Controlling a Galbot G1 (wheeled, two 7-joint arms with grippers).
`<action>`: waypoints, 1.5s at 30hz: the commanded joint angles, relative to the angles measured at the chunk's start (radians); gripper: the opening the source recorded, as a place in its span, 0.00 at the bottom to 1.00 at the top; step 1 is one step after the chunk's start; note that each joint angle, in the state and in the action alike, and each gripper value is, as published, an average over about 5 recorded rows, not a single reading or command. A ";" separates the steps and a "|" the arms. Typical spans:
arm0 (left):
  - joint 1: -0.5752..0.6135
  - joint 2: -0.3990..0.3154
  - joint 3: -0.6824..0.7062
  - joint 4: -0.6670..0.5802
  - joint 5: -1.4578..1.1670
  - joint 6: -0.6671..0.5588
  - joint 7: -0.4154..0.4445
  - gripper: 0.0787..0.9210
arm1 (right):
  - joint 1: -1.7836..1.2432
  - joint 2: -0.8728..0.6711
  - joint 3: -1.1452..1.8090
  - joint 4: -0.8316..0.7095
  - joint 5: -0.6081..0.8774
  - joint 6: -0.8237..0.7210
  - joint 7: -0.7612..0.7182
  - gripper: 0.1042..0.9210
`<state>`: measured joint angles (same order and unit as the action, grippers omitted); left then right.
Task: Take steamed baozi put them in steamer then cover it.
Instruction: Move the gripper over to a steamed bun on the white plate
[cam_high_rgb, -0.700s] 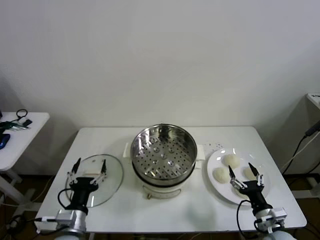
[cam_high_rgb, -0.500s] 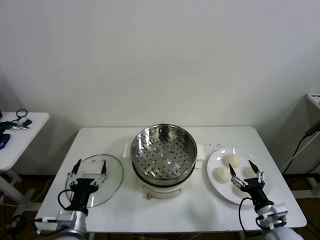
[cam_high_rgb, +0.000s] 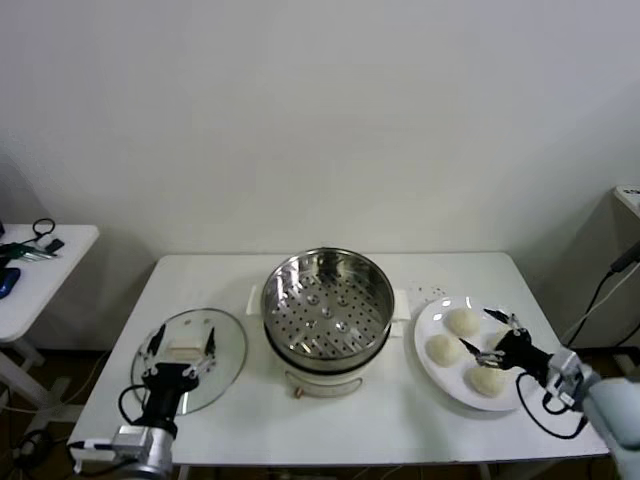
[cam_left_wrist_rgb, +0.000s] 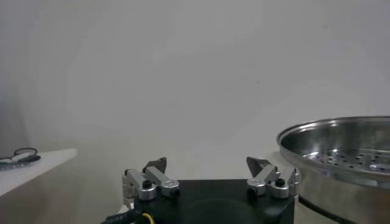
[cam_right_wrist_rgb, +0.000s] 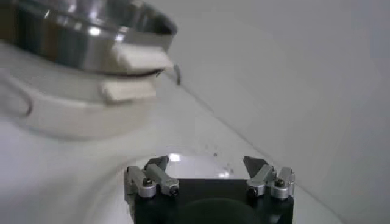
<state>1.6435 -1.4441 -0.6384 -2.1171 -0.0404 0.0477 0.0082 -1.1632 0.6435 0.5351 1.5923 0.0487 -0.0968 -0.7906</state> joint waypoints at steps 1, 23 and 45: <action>0.002 0.008 -0.001 0.001 -0.034 0.003 -0.001 0.88 | 0.223 -0.252 -0.186 -0.147 -0.092 -0.019 -0.246 0.88; -0.020 0.016 -0.004 0.038 -0.037 0.011 -0.003 0.88 | 1.227 0.032 -1.316 -0.602 -0.174 0.036 -0.343 0.88; -0.024 0.006 -0.012 0.034 -0.056 0.025 -0.001 0.88 | 1.200 0.244 -1.328 -0.807 -0.247 0.084 -0.323 0.88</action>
<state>1.6198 -1.4392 -0.6504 -2.0796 -0.0919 0.0693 0.0062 0.0002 0.8496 -0.7535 0.8343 -0.1851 -0.0149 -1.1091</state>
